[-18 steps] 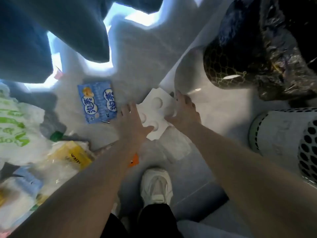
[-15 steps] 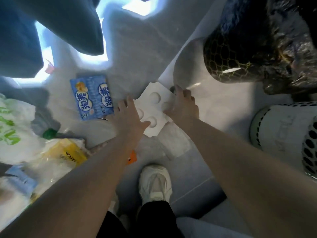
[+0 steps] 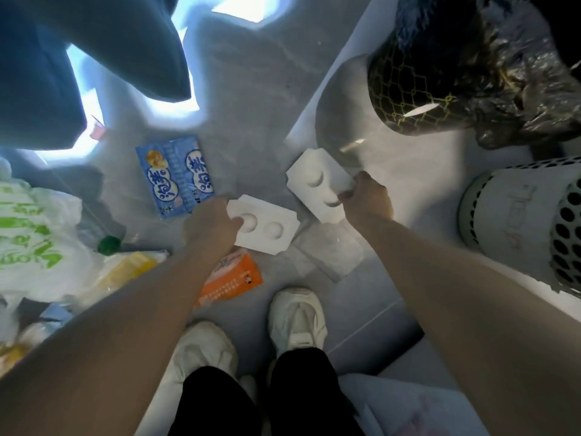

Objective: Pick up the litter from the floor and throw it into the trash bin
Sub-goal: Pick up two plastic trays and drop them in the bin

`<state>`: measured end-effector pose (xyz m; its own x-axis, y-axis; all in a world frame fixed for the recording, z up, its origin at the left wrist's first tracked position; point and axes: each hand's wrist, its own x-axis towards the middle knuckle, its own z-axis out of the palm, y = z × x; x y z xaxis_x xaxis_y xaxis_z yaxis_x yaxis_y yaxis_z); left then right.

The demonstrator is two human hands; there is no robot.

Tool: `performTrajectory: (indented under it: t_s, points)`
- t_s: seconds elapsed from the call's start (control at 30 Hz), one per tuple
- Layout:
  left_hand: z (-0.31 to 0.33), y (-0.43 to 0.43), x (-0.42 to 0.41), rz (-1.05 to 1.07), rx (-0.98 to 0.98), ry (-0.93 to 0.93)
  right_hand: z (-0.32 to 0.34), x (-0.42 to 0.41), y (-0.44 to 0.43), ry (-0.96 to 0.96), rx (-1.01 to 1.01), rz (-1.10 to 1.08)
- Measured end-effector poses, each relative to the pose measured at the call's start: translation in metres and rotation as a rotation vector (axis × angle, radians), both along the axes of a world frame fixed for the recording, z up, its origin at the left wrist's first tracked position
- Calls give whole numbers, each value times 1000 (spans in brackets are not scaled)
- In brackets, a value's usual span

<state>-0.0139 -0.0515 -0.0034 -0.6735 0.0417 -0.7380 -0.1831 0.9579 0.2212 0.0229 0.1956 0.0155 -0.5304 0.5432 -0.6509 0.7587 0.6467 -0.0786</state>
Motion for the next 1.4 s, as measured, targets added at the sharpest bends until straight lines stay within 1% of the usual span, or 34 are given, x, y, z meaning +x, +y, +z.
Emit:
performTrajectory:
  t_s: [0.1,0.23,0.33,0.43,0.57,0.63,0.7,0.77,0.83,0.97,1.03,1.1,1.23,1.3,1.4]
  points:
    - [35,-17,2,77,22,-14,27,17,-3,7,-73,-96]
    - [138,-30,-7,253,99,-47,110,30,-20,59,-192,-254]
    - [225,-34,-18,327,158,-51,187,34,-30,137,-297,-488]
    - [301,-27,-30,403,205,-66,265,33,-28,287,-400,-723]
    - [368,13,-40,523,298,-101,343,20,10,447,-469,-965]
    - [386,47,-43,580,337,-115,361,11,41,501,-475,-1031]
    - [400,92,-46,619,382,-122,373,2,82,508,-435,-1058]
    - [402,135,-49,658,423,-120,368,-3,118,489,-407,-1065]
    - [393,171,-55,677,444,-105,356,-10,145,455,-381,-1023]
    - [357,255,-74,751,448,-103,323,-29,200,379,-320,-819]
    - [330,290,-87,803,412,-129,305,-40,220,353,-307,-703]
    - [302,316,-99,858,349,-158,286,-50,234,327,-295,-611]
    - [245,347,-115,887,245,-139,244,-64,250,274,-308,-463]
    - [229,355,-119,875,201,-142,229,-69,251,253,-310,-424]
    - [209,368,-123,892,195,-114,204,-81,250,242,-289,-357]
